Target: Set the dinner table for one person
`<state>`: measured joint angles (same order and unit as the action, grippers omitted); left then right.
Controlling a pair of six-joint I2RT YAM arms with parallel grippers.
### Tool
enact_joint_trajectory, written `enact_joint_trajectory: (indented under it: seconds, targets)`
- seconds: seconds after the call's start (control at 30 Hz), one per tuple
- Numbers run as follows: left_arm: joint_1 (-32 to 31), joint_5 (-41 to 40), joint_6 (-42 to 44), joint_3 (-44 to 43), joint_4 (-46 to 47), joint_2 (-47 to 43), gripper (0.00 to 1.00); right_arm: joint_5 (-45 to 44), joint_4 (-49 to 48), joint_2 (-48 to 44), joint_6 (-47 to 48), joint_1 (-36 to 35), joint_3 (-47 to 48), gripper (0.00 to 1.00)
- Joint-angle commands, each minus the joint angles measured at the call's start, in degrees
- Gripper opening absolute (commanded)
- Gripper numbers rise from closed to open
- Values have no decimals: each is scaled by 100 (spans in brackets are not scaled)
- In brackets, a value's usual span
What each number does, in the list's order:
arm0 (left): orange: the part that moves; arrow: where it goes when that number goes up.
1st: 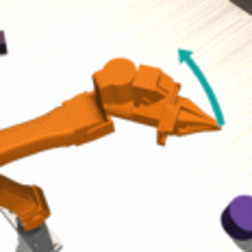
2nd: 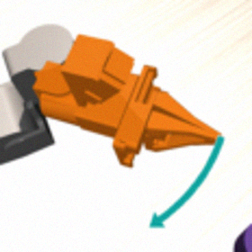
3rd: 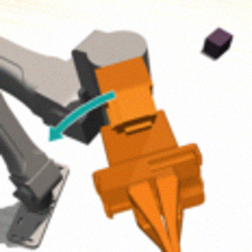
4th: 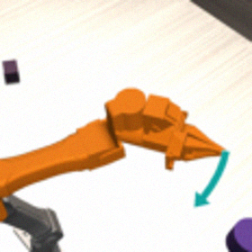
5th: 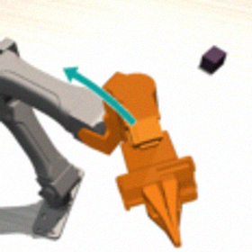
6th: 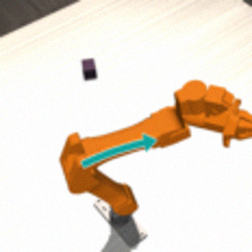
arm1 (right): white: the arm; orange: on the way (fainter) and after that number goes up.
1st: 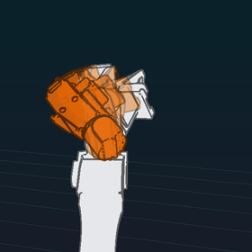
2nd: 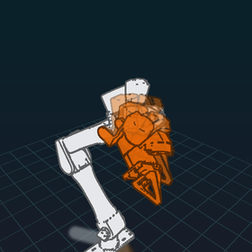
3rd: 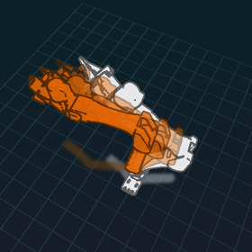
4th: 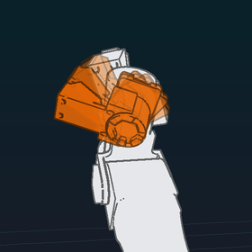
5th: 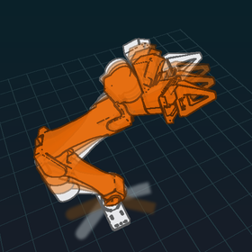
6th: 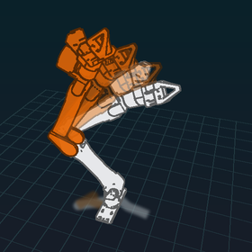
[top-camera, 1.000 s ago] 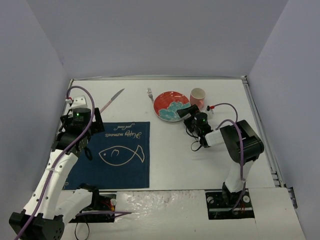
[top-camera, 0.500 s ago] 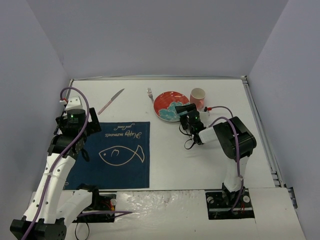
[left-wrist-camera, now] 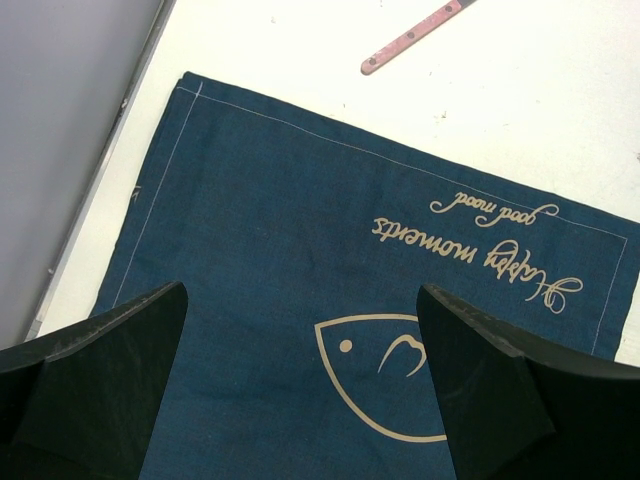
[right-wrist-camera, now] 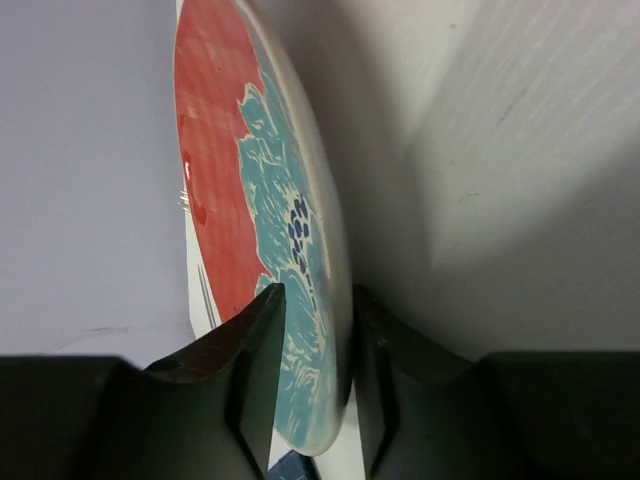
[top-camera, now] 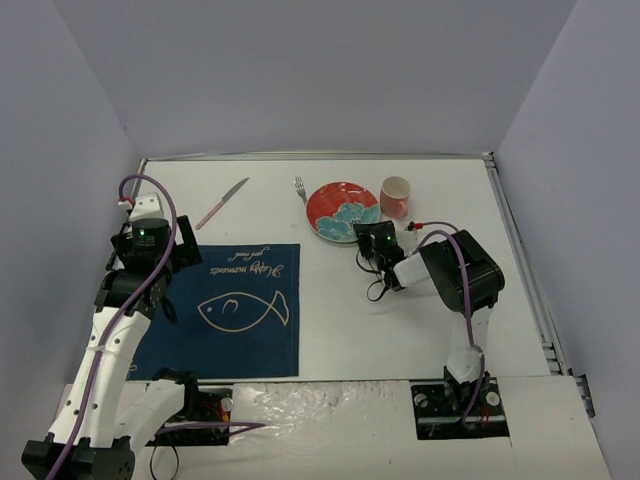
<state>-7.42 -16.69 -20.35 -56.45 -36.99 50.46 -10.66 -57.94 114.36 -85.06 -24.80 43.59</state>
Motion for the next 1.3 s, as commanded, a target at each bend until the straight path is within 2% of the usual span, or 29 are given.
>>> enact_joint_trajectory:
  seconds: [0.0,0.1,0.2,0.37,0.67,0.97,1.1,1.17,1.27]
  targets:
    - [78,-6,31,-47,311,-62,97,-261,303,101,-120,-30,-124,23]
    - [91,31,28,-33,324,-77,97,-285,124,58,-151,-25,-265,8]
    - [102,52,31,-33,326,-62,97,-324,-109,-62,-202,-23,-461,0]
    - [118,61,31,-18,339,-86,97,-290,-454,-435,-139,-8,-839,0]
    - [135,136,20,16,411,-152,97,182,-931,-1825,379,108,-1645,0]
    - [135,448,-31,-79,429,-257,97,1350,-564,-3256,1522,151,-1765,0]
    - [127,594,-82,-328,178,-334,97,2224,-496,-3334,1843,125,-1549,0]
    - [127,733,-117,-485,-122,-343,97,2846,-644,-3205,1878,22,-1385,0]
    - [127,1035,-201,-872,-613,-315,97,3310,-640,-3031,2044,-283,-1028,0]
